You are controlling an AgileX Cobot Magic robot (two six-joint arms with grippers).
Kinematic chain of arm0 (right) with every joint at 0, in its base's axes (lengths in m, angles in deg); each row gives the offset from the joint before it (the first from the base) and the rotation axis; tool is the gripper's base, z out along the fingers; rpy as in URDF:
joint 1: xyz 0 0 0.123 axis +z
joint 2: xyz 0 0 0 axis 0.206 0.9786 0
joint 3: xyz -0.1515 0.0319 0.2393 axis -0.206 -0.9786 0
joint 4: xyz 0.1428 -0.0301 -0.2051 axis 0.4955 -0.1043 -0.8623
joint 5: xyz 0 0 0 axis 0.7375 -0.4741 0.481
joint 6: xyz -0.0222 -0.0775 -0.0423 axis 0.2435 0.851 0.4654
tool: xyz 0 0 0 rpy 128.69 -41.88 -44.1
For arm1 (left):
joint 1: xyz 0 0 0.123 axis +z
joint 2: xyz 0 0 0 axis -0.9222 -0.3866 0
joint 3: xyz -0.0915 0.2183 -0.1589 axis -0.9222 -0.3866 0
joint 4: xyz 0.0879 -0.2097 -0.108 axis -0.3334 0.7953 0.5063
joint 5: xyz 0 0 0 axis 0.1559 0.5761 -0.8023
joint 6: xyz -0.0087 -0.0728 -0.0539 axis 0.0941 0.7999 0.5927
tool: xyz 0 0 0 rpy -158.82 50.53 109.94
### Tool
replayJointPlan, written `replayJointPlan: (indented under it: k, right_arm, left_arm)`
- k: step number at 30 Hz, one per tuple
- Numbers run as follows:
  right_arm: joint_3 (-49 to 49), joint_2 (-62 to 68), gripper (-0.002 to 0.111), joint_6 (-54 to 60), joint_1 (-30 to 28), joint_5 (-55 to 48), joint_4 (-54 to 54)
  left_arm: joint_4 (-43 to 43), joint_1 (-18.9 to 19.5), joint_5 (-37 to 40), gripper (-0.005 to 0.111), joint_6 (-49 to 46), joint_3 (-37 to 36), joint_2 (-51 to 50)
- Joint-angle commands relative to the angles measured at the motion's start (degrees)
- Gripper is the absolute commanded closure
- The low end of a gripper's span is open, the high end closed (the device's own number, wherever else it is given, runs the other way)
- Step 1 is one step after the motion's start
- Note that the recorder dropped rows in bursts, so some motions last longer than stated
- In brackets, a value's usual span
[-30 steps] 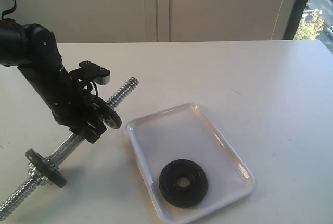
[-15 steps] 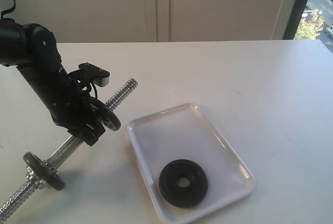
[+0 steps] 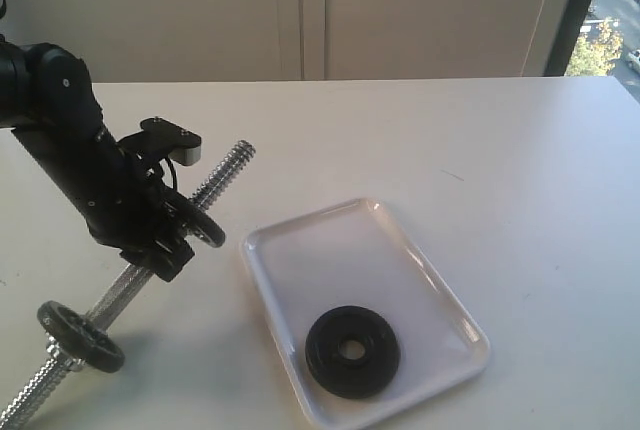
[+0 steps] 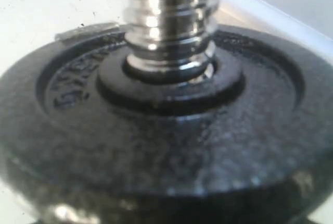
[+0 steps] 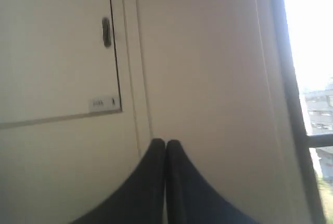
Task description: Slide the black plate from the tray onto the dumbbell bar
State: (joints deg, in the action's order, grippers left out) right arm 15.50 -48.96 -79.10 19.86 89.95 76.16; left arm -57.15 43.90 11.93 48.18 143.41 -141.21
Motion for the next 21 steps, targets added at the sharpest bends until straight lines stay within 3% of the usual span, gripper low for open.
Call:
replayJointPlan:
  k: [1,5,8,11,13,16,21]
  right_arm:
    - [-0.23,-0.34,0.108,-16.37,0.01,4.64,0.08]
    - [-0.23,-0.34,0.108,-16.53,0.01,-5.62,-0.05]
    - [2.12,1.71,0.108,-22.05,0.01,-27.26,2.05]
    - [8.48,11.03,0.108,-18.2,0.56,-36.02,2.96]
    - [15.16,22.12,0.108,-1.84,2.87,-41.61,11.46]
    - [27.39,42.33,0.108,31.81,7.05,-53.59,31.52]
    - [39.74,65.17,0.107,51.95,13.8,-57.12,35.59]
  left_arm:
    - [3.14,-0.22,-0.41,0.107,0.52,0.98,2.95]
    - [3.14,-0.22,-1.13,0.107,0.52,0.63,2.95]
    - [3.22,-0.22,-3.62,0.107,0.52,-1.1,2.85]
    - [3.7,-0.22,-4.19,0.107,0.52,-1.31,2.85]
    - [4.27,-0.22,-5.85,0.107,0.52,-1.96,2.73]
    - [4.75,-0.22,-6.83,0.107,0.52,-2.67,1.97]
    - [4.88,-0.22,-7.13,0.107,0.52,-2.67,1.96]
